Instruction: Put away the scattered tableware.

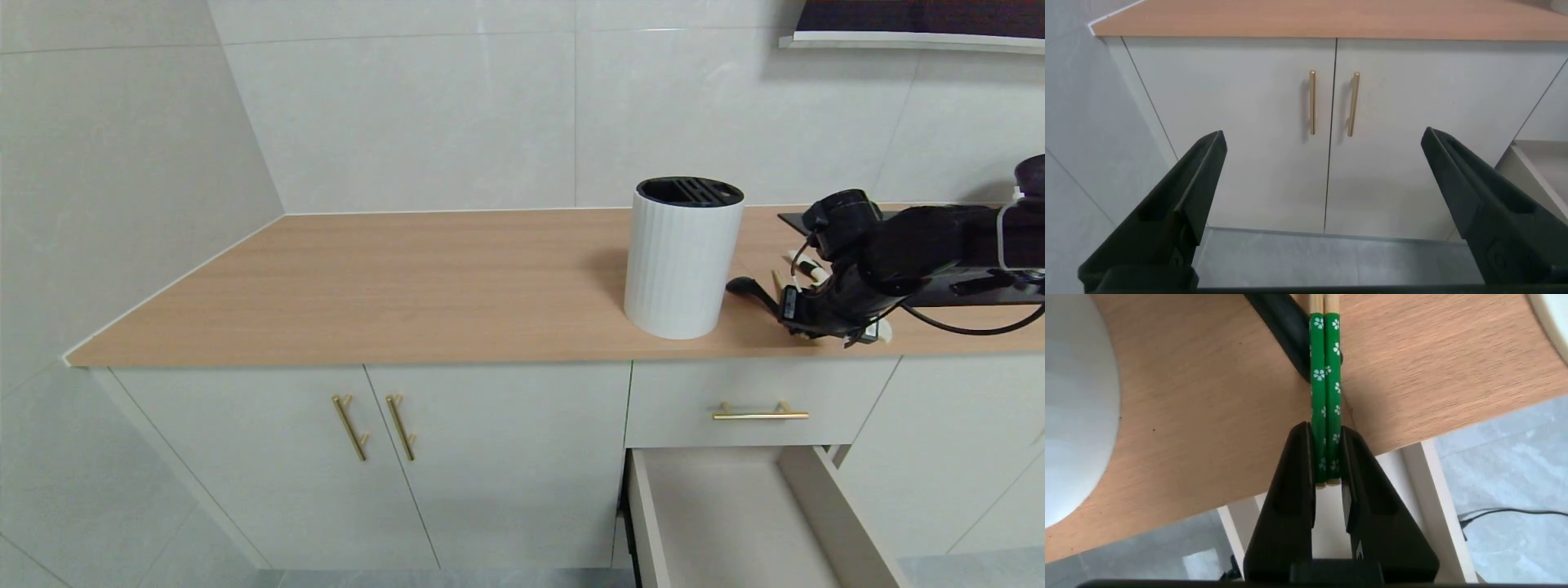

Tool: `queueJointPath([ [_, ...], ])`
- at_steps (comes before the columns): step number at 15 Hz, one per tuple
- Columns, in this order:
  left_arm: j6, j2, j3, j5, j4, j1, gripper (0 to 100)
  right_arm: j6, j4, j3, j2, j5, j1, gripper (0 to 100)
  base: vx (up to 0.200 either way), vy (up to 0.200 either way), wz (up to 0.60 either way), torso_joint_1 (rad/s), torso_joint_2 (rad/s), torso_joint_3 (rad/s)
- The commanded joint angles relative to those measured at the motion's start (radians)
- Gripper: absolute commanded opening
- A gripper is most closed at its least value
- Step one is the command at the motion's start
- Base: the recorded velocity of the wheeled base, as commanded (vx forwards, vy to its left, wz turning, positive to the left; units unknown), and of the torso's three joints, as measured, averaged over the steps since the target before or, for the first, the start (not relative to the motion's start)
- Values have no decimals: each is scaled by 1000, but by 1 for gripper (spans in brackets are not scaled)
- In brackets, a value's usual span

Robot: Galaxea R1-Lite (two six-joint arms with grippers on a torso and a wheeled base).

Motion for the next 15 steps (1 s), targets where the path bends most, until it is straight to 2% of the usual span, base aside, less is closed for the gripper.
queueJointPath([
  [1,0,0,0,0,0,0,100,1,-1,0,-12,0,1,0,0,0,0,0,0,0],
  [5,0,0,0,0,0,0,100,11,4,37,-117,3,1,0,0,0,0,0,0,0],
  [8,0,0,0,0,0,0,100,11,6,183,-364,31,10,0,0,0,0,0,0,0],
  [11,0,0,-1,0,0,0,100,-2,15,387,-632,140,54,0,0,0,0,0,0,0],
  [15,0,0,0,0,0,0,100,-57,228,525,-844,199,136,0,0,0,0,0,0,0],
])
